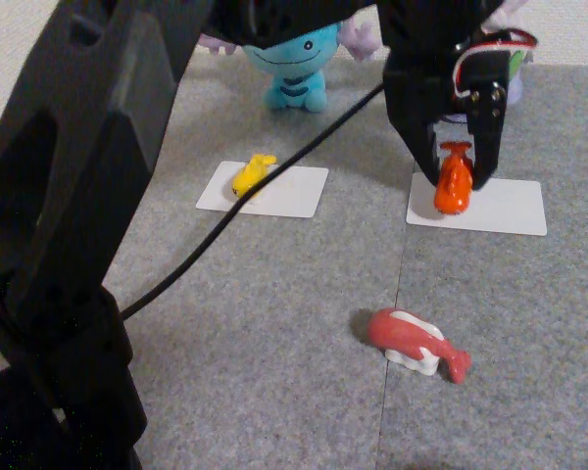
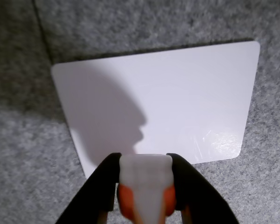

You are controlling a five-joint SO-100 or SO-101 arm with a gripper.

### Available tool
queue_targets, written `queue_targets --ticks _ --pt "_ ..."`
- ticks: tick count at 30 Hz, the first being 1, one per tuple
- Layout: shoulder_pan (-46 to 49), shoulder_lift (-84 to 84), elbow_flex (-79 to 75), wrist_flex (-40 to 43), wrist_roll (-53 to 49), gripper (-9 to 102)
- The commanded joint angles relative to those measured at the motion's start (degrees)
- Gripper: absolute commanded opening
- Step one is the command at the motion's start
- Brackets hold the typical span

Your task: Wooper wants to eat egg sudhi, and Goomy wants to eat shrimp sushi

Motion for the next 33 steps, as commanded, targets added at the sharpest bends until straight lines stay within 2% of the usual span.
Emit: queue_targets --ticks 1,8,15,23,33 --pt "0.53 0.7 -3.96 -1.23 -1.67 1" --pt "1.58 0.0 -3.96 -7.21 -2.37 1" --pt "2.99 0.0 -3.96 -7.38 -4.66 1" --pt "3.34 -0.09 -3.96 -7.56 -3.69 16" --pt "3.25 0.35 -3.96 -7.12 -3.43 17"
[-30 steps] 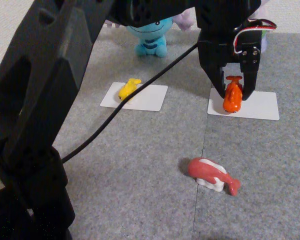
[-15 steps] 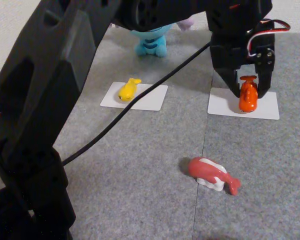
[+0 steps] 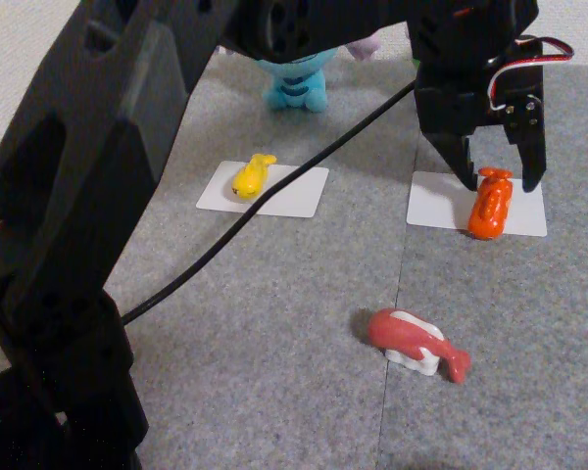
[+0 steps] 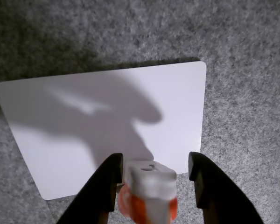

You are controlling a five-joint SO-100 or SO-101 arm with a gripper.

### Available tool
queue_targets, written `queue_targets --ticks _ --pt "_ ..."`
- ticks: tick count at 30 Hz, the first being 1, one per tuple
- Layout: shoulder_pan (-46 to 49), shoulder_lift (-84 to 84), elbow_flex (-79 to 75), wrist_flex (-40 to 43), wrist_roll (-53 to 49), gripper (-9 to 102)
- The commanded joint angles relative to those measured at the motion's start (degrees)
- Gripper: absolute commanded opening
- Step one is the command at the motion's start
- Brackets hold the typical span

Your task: Wooper wants to eat egg sudhi, and Goomy wants to eat shrimp sushi

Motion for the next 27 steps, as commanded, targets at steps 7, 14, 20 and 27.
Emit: queue_targets --ticks 7,14,20,27 --pt "-0.44 5.45 -3.43 2.55 3.52 20" --pt "-0.88 16.61 -3.43 12.92 5.71 26" --pt "-0.97 22.5 -3.43 23.38 5.71 24" --pt "1.93 23.29 -2.55 30.94 5.27 0"
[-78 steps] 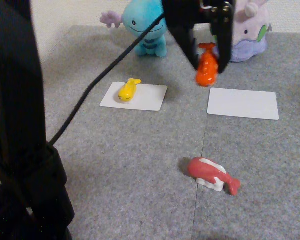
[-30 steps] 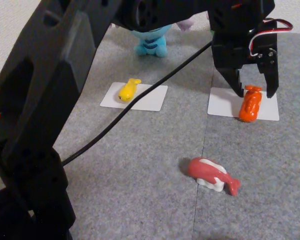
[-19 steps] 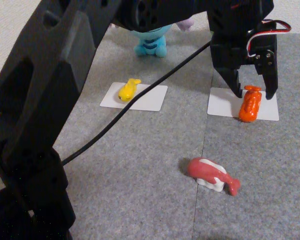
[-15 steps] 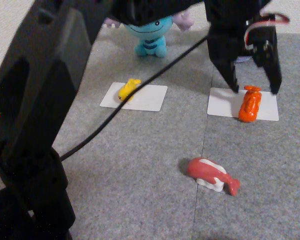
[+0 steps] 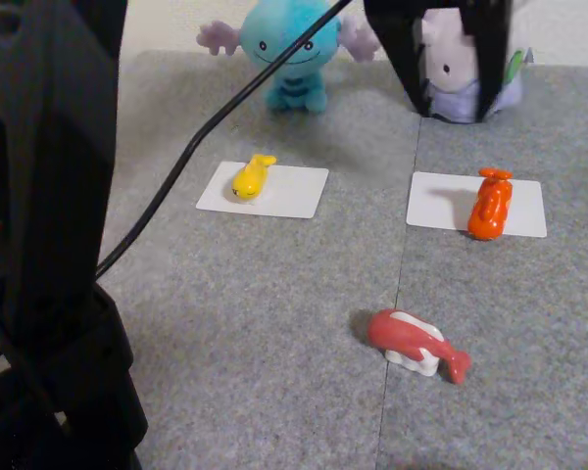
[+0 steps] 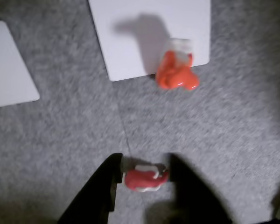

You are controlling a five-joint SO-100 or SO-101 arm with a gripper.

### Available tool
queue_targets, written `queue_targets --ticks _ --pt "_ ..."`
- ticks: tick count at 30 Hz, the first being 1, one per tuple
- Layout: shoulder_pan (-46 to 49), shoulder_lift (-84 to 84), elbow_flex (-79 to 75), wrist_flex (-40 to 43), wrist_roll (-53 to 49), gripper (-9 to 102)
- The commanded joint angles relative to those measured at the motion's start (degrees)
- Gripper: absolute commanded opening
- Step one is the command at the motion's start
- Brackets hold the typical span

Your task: Wooper wants to eat egg sudhi, and Goomy wants to eat shrimp sushi

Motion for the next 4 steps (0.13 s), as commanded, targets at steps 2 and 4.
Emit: queue_targets --ticks 2,4 --pt "3.87 3.87 -1.85 0.53 -2.29 0" --pt "4.66 3.25 -1.85 0.44 -5.27 0"
